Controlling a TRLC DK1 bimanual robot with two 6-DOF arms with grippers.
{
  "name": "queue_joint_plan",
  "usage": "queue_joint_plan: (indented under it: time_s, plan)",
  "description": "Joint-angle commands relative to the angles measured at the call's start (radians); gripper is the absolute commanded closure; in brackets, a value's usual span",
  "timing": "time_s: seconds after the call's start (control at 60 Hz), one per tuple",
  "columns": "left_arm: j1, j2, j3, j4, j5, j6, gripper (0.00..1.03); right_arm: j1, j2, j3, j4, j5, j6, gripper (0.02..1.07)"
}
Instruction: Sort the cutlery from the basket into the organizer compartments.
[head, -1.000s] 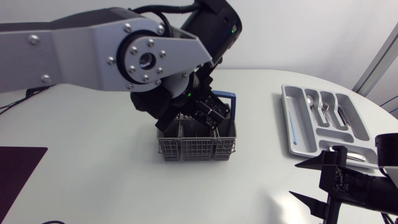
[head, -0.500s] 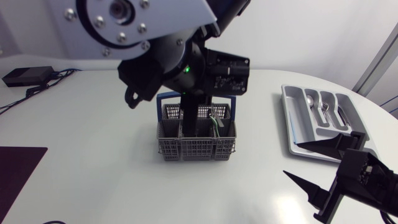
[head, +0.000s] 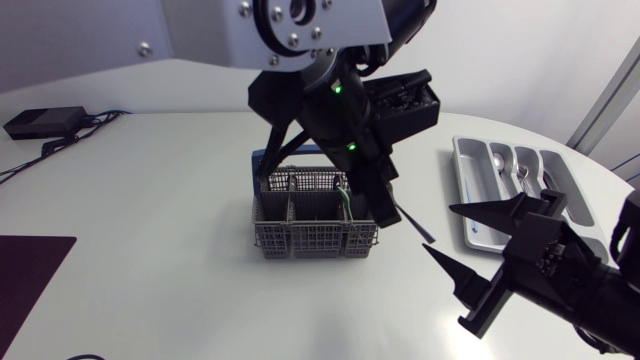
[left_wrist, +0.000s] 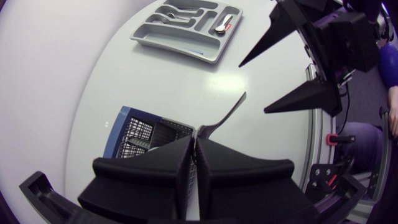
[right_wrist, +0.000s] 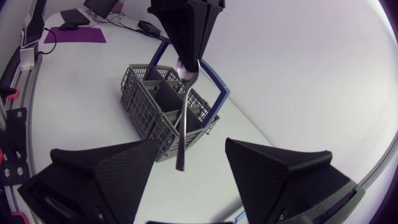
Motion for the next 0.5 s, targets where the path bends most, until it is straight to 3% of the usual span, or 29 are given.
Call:
queue_joint_plan:
  time_s: [0.0, 0.217, 0.483]
  plan:
    - [0.026, 0.042, 0.051, -0.014, 0.032, -0.091, 1.00, 0.042, 0.045, 0.025, 0.032, 0.039, 0.043, 0.37]
    - [0.018, 0.068, 0.077, -0.017, 0.067, -0.155, 1.00, 0.086, 0.131, 0.036, 0.112, 0.099, 0.057, 0.56]
    - [0.027, 0.097, 0.114, -0.050, 0.136, -0.212, 1.00, 0.170, 0.284, 0.056, 0.227, 0.239, 0.014, 0.66]
